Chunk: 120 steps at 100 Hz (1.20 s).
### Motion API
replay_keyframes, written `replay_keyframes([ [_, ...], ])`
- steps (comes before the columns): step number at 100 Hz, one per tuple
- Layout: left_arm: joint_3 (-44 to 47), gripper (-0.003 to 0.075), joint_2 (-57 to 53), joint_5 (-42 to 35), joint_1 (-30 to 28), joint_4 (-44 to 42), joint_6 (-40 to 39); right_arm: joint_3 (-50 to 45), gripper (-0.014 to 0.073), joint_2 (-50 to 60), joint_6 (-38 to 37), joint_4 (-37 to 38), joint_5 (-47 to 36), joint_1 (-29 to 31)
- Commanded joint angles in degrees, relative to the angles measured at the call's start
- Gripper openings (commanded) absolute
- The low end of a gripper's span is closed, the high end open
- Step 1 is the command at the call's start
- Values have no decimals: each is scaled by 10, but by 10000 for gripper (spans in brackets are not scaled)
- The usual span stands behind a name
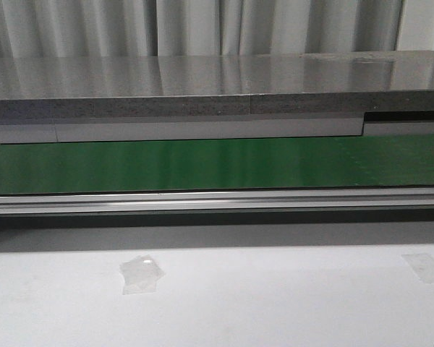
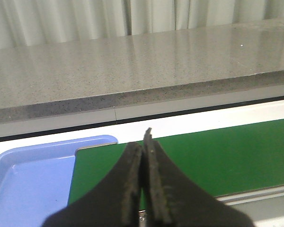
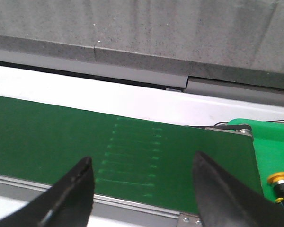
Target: Move button from left to right
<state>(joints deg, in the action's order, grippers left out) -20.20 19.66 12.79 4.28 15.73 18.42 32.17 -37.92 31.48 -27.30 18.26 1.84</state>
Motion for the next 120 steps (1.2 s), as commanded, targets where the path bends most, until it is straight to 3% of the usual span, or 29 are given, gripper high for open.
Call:
replay_keyframes([
  [1, -17, -20, 4, -44, 5, 8, -6, -10, 456, 53, 6, -21, -25, -1],
  [21, -17, -20, 4, -44, 5, 8, -6, -37, 456, 132, 6, -26, 28, 0],
  [42, -17, -20, 4, -44, 5, 8, -6, -37, 434, 140, 6, -26, 45, 0],
  [54, -17, -20, 4, -44, 5, 8, -6, -37, 280, 140, 6, -26, 46, 0],
  [73, -17, -20, 4, -44, 5, 8, -6, -37, -75, 140, 6, -26, 45, 0],
  [120, -17, -20, 4, -44, 5, 8, -6, -37, -68, 140, 6, -27, 46, 0],
])
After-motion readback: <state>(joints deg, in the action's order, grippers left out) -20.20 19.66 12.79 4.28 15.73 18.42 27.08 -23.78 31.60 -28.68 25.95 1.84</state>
